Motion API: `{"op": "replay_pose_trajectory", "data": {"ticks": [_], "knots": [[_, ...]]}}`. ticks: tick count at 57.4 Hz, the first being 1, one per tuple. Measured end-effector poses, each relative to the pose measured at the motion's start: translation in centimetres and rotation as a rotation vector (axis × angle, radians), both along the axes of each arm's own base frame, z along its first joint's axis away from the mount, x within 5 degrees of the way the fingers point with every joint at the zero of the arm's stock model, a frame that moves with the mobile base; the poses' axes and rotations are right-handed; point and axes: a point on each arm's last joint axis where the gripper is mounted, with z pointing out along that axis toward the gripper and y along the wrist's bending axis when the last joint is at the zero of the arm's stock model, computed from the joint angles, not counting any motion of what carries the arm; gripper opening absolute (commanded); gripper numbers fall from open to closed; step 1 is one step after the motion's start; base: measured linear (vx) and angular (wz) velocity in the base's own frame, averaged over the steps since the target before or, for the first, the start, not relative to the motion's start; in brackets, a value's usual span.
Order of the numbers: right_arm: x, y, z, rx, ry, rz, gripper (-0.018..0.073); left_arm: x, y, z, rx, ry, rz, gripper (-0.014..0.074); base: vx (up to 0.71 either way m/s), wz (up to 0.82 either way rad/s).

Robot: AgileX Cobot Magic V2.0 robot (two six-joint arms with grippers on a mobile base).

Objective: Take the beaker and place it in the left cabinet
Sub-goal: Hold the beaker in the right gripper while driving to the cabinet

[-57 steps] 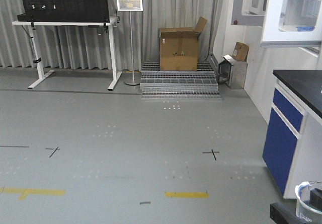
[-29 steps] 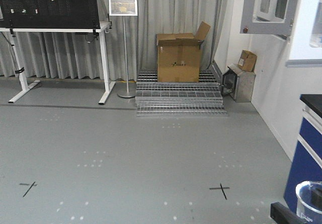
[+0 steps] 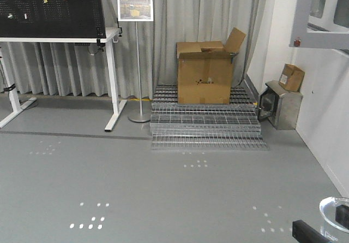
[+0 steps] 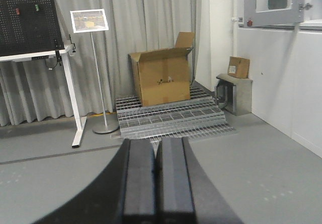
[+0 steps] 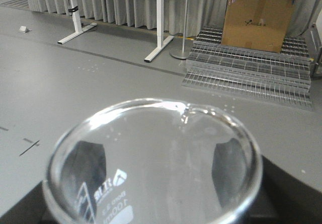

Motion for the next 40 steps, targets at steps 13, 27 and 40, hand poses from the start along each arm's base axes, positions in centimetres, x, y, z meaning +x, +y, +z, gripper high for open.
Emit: {"op": "replay_pose_trajectory", "data": {"ticks": [13,27,40], "knots": [[0.00,0.00,0.00,0.000,0.000,0.000,-0.0006,0.00,0.00,0.00,0.000,0.000,0.000,0.0001,0.79,-0.02],[0.00,0.00,0.00,0.000,0.000,0.000,-0.0006,0.00,0.00,0.00,0.000,0.000,0.000,0.0001,0.77,-0.06],[0.00,0.00,0.00,0.000,0.000,0.000,-0.0006,0.00,0.00,0.00,0.000,0.000,0.000,0.0001,0.72,-0.01]]}}
